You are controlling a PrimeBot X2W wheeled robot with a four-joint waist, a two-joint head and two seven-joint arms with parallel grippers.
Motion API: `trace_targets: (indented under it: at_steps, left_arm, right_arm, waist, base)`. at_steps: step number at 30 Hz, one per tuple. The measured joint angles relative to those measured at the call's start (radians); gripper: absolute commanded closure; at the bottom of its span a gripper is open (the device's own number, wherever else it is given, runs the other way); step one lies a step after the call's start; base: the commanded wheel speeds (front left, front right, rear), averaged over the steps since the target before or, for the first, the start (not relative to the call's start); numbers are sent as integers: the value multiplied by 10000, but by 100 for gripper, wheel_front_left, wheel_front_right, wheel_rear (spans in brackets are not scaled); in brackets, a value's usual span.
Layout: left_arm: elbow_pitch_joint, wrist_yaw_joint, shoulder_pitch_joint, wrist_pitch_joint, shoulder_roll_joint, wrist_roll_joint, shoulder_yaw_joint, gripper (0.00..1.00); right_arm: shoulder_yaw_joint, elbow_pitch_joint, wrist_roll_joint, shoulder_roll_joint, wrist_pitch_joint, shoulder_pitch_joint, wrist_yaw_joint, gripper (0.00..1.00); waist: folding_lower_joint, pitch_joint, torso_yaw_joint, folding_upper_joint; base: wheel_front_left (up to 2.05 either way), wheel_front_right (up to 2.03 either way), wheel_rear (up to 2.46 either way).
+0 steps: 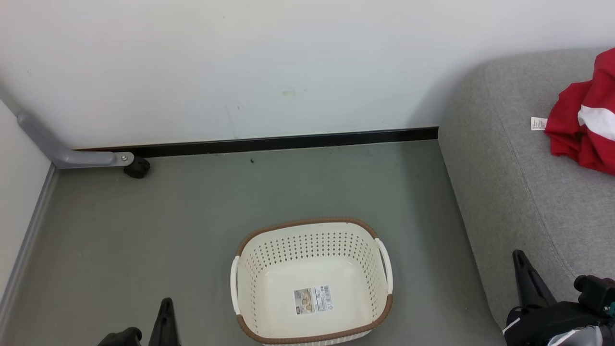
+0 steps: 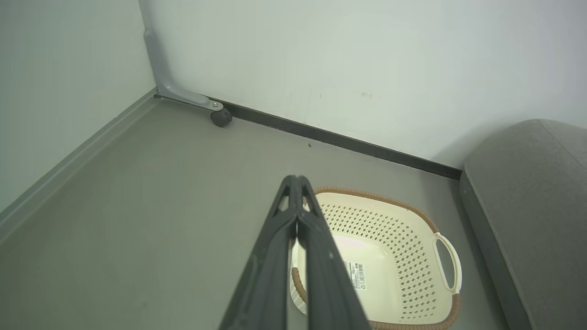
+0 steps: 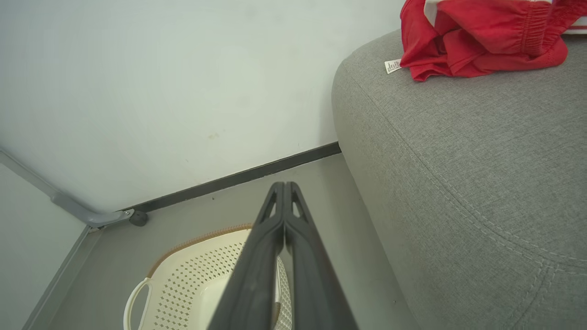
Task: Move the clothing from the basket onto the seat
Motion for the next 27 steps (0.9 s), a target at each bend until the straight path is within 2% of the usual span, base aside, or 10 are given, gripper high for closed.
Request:
trace_targets:
  at_steps: [27]
  left_arm:
    - [-171, -702, -244, 1058, -10, -3864, 548, 100]
  right_arm:
    - [-1045, -169, 3352, 537, 1053, -12, 270, 100]
  waist:
    - [0, -156, -28, 0]
  base:
    - [0, 0, 0]
